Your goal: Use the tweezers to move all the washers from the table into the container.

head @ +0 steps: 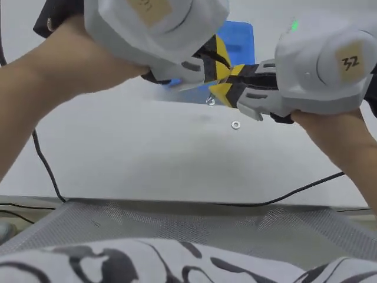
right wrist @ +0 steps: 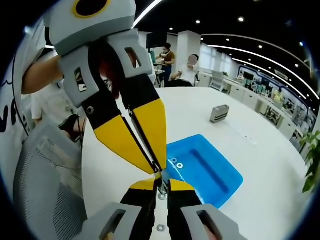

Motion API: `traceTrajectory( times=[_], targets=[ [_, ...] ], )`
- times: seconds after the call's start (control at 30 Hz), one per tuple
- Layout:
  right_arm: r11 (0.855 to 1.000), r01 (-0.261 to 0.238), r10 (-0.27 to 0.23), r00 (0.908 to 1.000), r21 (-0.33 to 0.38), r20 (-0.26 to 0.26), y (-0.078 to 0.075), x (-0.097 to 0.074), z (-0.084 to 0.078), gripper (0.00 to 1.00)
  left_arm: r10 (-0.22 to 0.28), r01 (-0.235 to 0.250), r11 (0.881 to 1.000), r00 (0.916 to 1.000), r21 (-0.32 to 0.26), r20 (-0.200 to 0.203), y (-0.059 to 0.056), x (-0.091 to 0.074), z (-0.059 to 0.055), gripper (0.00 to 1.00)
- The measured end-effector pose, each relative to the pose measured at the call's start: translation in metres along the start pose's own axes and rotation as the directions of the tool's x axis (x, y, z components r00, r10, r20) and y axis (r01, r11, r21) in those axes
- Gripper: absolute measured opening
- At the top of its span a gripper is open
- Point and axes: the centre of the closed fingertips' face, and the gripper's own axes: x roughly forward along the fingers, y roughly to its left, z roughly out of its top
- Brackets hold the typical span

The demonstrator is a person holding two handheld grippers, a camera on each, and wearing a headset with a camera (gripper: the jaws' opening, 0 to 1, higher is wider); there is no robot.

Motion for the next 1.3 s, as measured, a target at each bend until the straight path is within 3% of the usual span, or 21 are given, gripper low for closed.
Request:
traceTrajectory(
  times=[0.17, 0.37, 0.6, 0.83, 1.07, 1.3],
  targets=[
    [1.000, 0.009, -0.009, 1.0000, -0.028, 0.005, -0.005, 0.000, 0.006, 0.03, -0.007, 0.008, 0.998, 0.9998, 0.054, -0.021, 0.005, -0.003, 0.003, 0.00],
    [0.998, 0.045, -0.044, 0.9986, -0.041, 0.028, -0.021, -0.001, 0.017, 0.03, 0.046, -0.045, 0.996, 0.9988, 0.074, -0.016, 0.017, -0.007, 0.009, 0.00],
    [0.996, 0.073, -0.071, 0.9968, -0.046, 0.035, -0.036, 0.007, 0.020, 0.03, 0.119, -0.120, 0.992, 0.9928, 0.045, 0.004, 0.030, -0.007, 0.009, 0.00],
    [0.996, 0.086, -0.085, 0.9961, -0.037, 0.024, -0.046, 0.017, 0.014, 0.03, 0.170, -0.170, 0.985, 0.9854, 0.002, 0.004, 0.039, 0.001, -0.002, 0.00],
    [0.996, 0.088, -0.088, 0.9961, -0.019, 0.006, -0.050, 0.024, 0.007, 0.03, 0.177, -0.177, 0.984, 0.9841, -0.006, -0.013, 0.043, 0.012, -0.011, 0.00],
    [0.996, 0.087, -0.087, 0.9962, -0.018, 0.011, -0.048, 0.024, 0.008, 0.03, 0.173, -0.173, 0.985, 0.9849, -0.020, -0.003, 0.042, 0.008, -0.010, 0.00]
  ],
)
